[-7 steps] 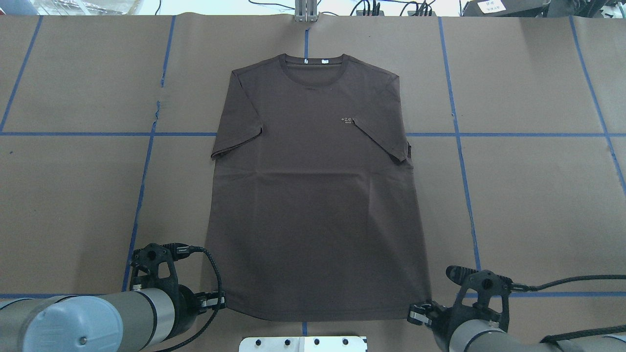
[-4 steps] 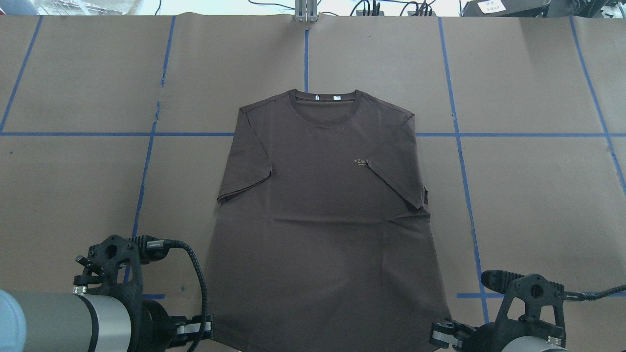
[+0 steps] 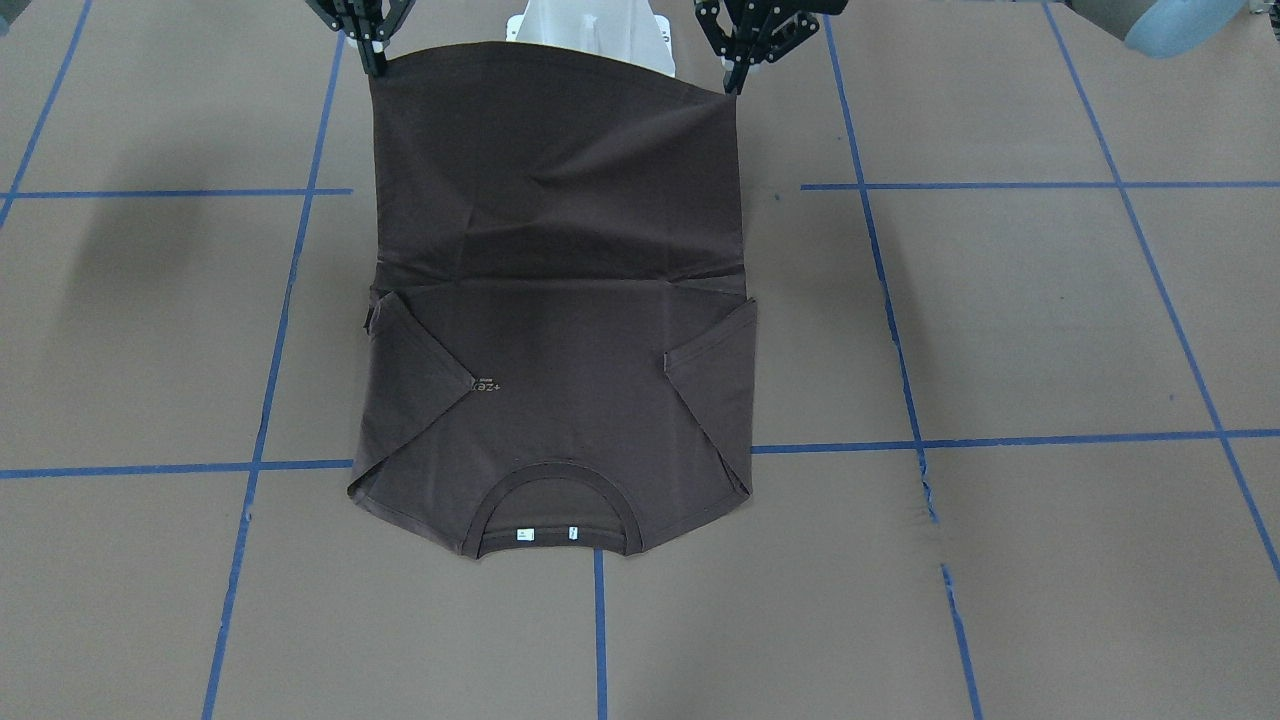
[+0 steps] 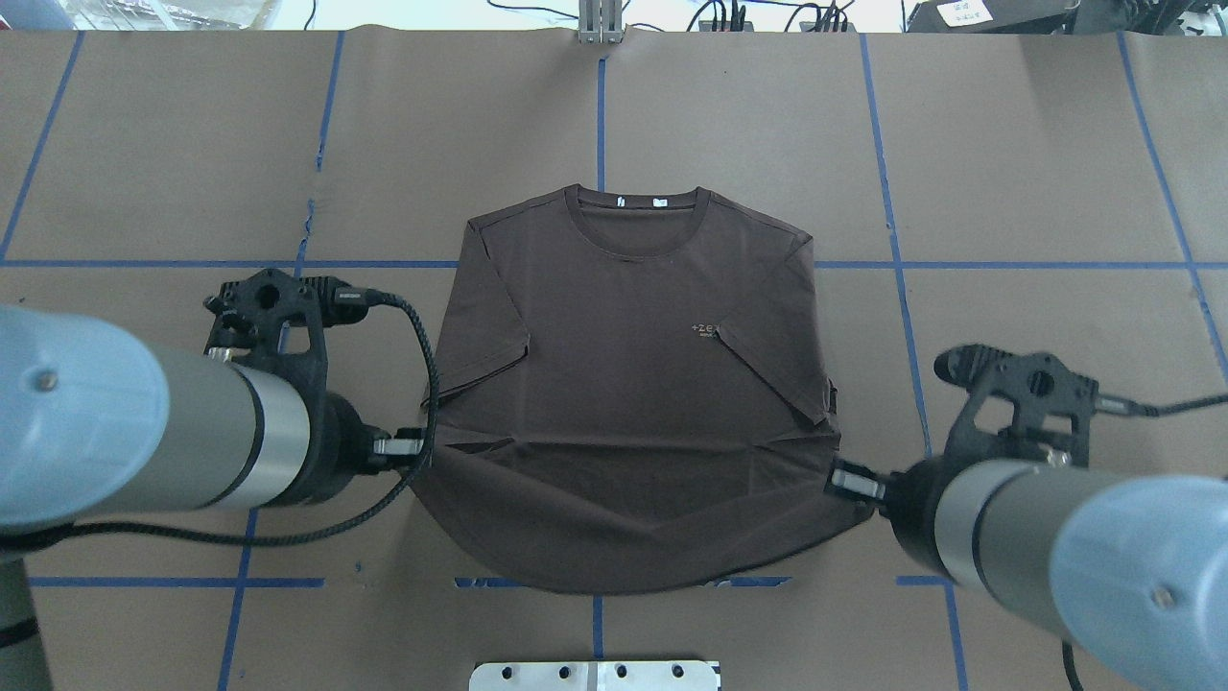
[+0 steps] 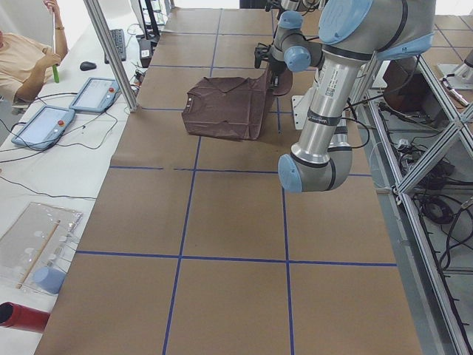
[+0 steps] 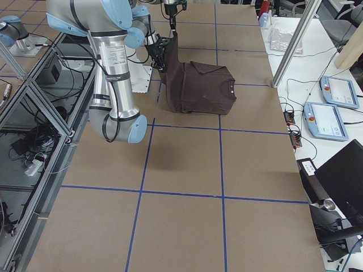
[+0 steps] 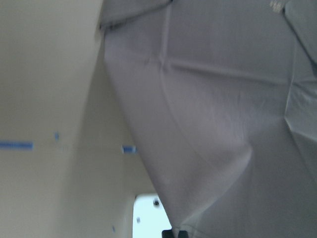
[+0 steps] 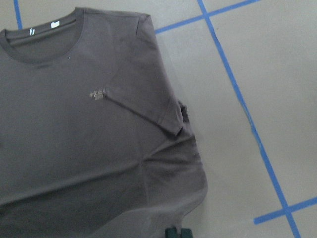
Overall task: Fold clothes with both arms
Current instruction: 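Lift the hem with both grippers and fold it toward the collar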
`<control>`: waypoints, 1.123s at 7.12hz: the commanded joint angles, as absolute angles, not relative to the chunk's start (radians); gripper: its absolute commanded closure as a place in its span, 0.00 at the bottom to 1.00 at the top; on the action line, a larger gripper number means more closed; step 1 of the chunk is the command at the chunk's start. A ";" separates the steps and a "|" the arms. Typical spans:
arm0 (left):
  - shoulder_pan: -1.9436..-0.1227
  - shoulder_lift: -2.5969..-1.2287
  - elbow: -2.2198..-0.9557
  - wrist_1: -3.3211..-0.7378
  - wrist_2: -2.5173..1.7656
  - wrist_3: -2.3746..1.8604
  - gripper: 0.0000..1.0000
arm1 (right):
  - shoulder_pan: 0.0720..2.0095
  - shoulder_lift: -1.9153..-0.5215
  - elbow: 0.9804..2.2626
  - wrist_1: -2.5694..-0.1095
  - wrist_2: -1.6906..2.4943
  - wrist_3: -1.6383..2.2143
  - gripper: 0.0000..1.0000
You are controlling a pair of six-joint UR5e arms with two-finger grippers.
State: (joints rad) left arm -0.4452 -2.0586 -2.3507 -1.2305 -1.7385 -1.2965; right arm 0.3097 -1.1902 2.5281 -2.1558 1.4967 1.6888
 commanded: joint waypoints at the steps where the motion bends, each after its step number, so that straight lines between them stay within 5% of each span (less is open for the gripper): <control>1: -0.575 -2.082 -2.155 -1.392 -1.740 -1.214 1.00 | 0.625 -1.091 2.281 -2.116 1.644 1.486 1.00; 8: -0.730 -2.230 -1.495 -1.892 -1.730 -1.089 1.00 | 0.738 -1.051 1.598 -1.449 1.661 1.444 1.00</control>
